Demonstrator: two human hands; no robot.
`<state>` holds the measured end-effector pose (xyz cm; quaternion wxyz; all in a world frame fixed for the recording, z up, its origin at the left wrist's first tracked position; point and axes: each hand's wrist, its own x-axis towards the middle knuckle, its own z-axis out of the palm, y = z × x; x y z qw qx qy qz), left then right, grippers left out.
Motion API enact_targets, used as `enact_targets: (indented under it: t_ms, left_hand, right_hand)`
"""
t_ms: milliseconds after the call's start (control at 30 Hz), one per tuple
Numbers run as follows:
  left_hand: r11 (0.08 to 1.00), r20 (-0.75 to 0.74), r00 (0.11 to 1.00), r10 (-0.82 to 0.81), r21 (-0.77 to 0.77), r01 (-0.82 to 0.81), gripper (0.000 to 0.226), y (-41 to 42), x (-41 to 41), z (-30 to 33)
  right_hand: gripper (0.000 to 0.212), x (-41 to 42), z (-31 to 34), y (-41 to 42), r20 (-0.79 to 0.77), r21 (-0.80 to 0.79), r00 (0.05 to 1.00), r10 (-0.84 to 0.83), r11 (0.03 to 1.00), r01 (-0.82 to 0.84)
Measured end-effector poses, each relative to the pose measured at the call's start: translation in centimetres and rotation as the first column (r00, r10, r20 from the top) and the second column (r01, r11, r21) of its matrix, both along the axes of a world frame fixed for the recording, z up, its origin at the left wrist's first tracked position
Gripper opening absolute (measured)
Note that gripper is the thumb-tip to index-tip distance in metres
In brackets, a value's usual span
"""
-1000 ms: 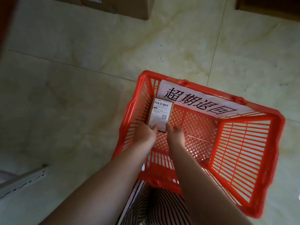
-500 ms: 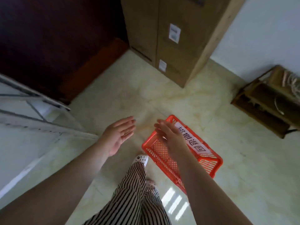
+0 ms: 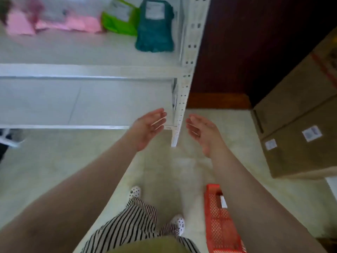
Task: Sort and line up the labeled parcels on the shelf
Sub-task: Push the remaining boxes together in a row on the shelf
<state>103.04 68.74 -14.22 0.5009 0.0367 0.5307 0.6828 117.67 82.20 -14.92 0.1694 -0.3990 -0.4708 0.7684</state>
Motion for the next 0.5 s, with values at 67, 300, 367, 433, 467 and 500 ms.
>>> enact_targets:
  t_ms: [67, 300, 367, 433, 467, 500]
  left_hand:
    - [0.998, -0.011, 0.998, 0.064, 0.006, -0.064, 0.026, -3.5, -2.3, 0.7]
    - [0.933, -0.006, 0.934, 0.358, 0.037, -0.357, 0.023, -19.6, -14.3, 2.0]
    - [0.915, -0.002, 0.915, 0.403, 0.023, -0.403, 0.023, -24.1, -18.0, 2.2]
    - [0.892, -0.006, 0.892, 0.453, 0.006, -0.453, 0.022, -28.6, -22.0, 2.8]
    - [0.88, -0.015, 0.879, 0.476, 0.005, -0.476, 0.021, -30.7, -24.0, 3.3]
    - [0.867, -0.027, 0.867, 0.498, 0.006, -0.498, 0.021, -32.7, -25.9, 3.8]
  right_hand:
    - [0.01, -3.7, 0.5, -2.4, -0.003, 0.005, 0.996, 0.091, 0.996, -0.091]
    - [0.014, -19.9, 2.7, -16.2, -0.014, 0.054, 0.923, 0.385, 0.922, -0.384]
    - [0.013, -24.4, 3.2, -20.2, -0.007, 0.053, 0.908, 0.419, 0.907, -0.418]
    - [0.013, -28.9, 3.8, -24.1, -0.02, 0.041, 0.899, 0.438, 0.899, -0.437]
    - [0.013, -31.1, 4.1, -26.0, -0.032, 0.038, 0.895, 0.445, 0.896, -0.443]
    - [0.014, -33.2, 4.5, -27.7, -0.041, 0.039, 0.891, 0.452, 0.892, -0.451]
